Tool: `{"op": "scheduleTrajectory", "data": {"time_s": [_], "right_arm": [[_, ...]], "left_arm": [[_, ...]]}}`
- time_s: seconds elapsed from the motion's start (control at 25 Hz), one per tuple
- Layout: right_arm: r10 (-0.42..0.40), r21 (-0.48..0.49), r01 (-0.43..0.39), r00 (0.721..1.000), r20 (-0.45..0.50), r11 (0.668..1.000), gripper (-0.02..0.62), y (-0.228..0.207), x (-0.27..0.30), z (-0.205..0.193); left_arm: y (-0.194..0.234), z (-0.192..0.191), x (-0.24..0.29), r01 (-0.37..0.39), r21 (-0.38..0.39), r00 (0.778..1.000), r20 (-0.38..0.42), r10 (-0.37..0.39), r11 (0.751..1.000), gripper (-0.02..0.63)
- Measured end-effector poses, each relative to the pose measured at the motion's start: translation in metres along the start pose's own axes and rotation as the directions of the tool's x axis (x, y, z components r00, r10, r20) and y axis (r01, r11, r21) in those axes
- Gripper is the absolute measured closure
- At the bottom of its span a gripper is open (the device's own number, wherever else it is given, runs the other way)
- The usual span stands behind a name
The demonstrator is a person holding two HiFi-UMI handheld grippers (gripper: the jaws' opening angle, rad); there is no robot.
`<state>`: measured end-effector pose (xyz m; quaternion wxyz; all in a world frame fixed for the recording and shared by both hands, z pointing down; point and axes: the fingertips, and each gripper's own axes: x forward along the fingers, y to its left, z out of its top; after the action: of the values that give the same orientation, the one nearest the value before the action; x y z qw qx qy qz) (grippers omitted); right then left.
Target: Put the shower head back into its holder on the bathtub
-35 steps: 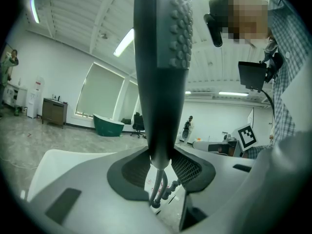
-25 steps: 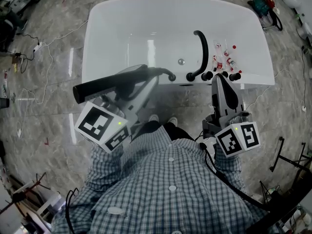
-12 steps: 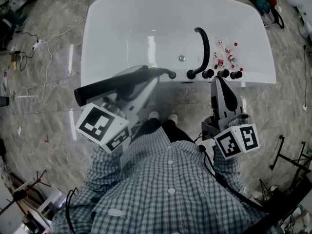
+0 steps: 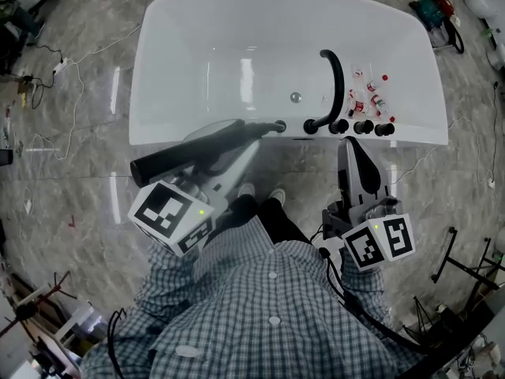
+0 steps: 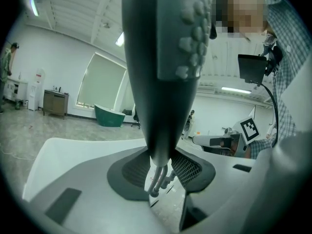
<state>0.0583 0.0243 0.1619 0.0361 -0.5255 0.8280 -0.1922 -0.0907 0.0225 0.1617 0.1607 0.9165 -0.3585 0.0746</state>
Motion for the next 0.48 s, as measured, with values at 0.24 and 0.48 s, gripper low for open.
{"op": "scheduleTrajectory", "data": {"time_s": [0.24, 0.48], "right_arm": [[-0.007, 0.009, 0.007, 1.000, -0.013, 1.000, 0.584, -0.003, 0.003, -0.004], [-0.013, 0.017, 0.014, 0.999, -0.030, 1.000, 0.583, -0.008, 0.006, -0.010]], "left_arm": [[0.002, -0.009, 0.006, 0.016, -0.025, 1.000, -0.014, -0.017, 1.000, 0.466], [0.007, -0.014, 0.011, 0.015, -0.037, 0.999, -0.029, -0.016, 0.999, 0.466]]}}
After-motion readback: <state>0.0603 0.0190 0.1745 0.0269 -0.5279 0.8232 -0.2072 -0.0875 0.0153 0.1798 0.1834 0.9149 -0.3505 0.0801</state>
